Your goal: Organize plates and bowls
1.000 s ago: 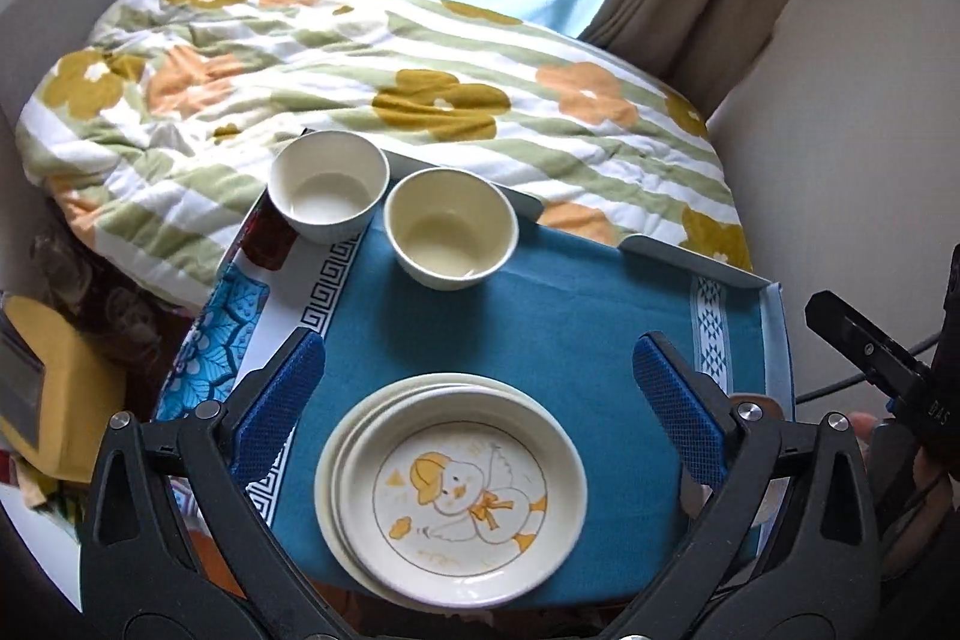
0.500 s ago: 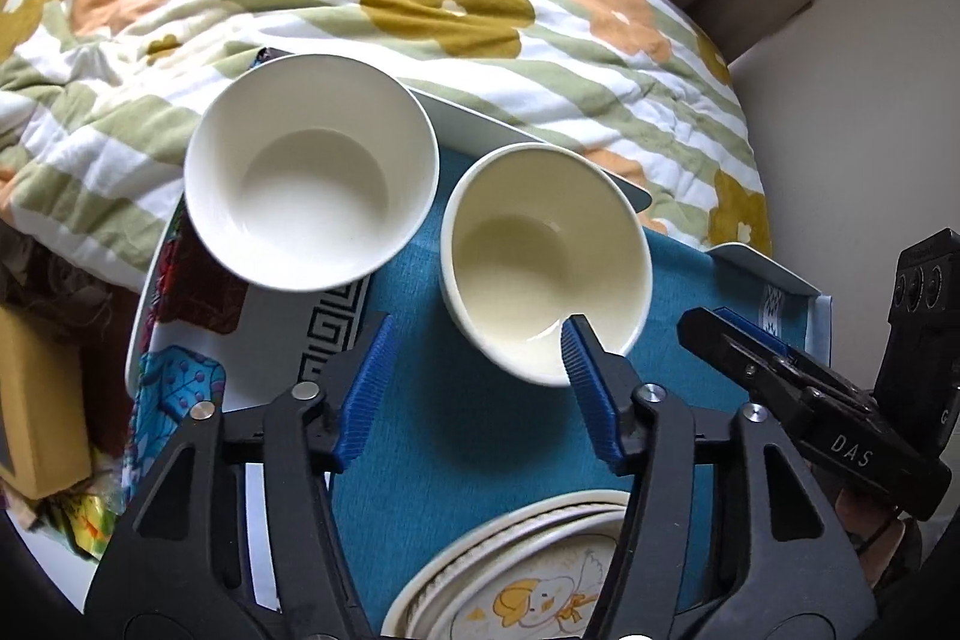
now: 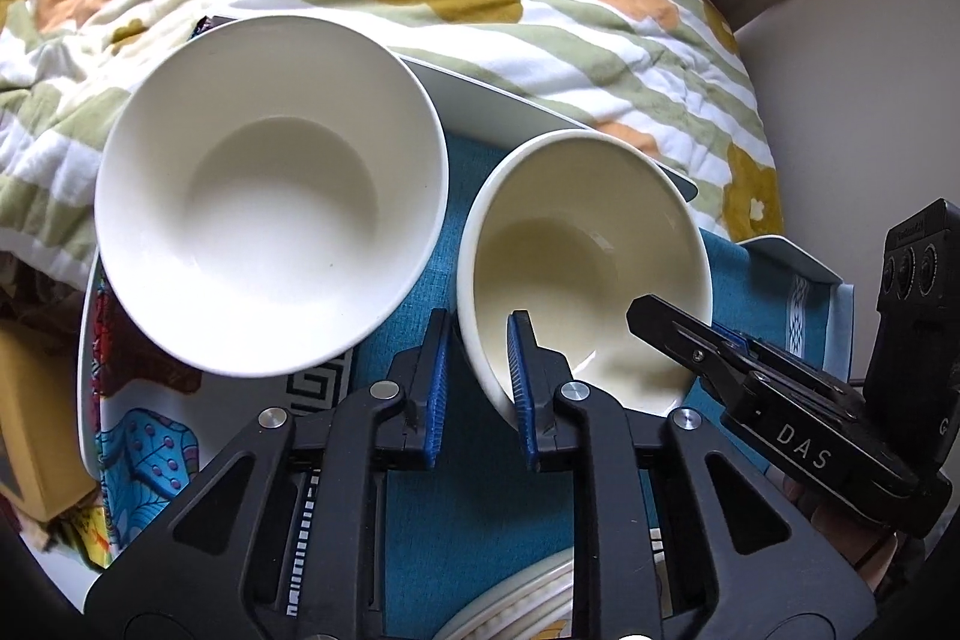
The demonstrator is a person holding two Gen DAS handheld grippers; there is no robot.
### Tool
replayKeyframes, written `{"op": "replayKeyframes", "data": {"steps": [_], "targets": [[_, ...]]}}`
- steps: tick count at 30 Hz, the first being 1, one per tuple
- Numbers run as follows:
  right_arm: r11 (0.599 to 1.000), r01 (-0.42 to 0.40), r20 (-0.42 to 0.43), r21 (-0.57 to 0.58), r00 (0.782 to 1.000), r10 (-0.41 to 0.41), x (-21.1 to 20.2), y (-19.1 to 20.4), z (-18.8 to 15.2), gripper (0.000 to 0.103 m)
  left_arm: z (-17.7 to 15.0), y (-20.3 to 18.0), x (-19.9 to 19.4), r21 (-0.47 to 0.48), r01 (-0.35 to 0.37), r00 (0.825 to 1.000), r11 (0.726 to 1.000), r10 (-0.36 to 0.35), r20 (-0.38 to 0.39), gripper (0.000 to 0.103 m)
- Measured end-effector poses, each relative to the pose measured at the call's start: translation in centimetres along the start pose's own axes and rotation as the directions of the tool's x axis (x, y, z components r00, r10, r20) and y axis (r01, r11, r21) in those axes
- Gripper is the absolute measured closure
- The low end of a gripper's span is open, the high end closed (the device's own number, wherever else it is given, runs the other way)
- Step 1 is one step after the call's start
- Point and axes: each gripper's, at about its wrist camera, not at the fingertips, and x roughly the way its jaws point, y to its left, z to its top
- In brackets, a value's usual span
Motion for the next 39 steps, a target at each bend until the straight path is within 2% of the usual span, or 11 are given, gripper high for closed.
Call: {"op": "replayKeyframes", "data": {"steps": [3,10,19,25,31,34,39], "targets": [[1.0,0.021,0.004,-0.013,1.0,-0.021,0.0,0.4,-0.1,0.086,-0.1,-0.4,0.0,0.024,-0.024,1.0,0.999,0.024,0.006,0.087],[1.0,0.004,0.021,-0.015,1.0,-0.004,-0.8,0.4,-0.2,0.086,-0.5,-1.7,-1.4,0.077,-0.073,0.996,0.994,0.069,0.054,0.087],[0.997,-0.041,0.123,-0.061,0.991,0.048,-6.6,0.8,-1.4,0.086,-2.9,-5.6,-7.4,0.11,-0.107,0.982,0.988,0.087,0.17,0.087],[0.991,-0.072,0.19,-0.108,0.978,0.092,-12.8,-0.4,-3.9,0.086,-7.1,-10.7,-11.9,0.116,-0.12,0.965,0.986,0.088,0.249,0.087],[0.989,-0.064,0.225,-0.136,0.97,0.094,-18.9,-3.8,-7.8,0.086,-13.0,-17.4,-14.4,0.133,-0.114,0.95,0.985,0.069,0.305,0.087],[0.989,-0.049,0.241,-0.139,0.967,0.082,-21.7,-6.1,-9.9,0.086,-15.8,-20.7,-14.5,0.143,-0.1,0.948,0.985,0.05,0.315,0.087],[0.992,-0.012,0.262,-0.123,0.964,0.044,-25.5,-10.5,-13.0,0.086,-19.6,-25.9,-13.5,0.177,-0.071,0.957,0.982,0.017,0.289,0.087]]}}
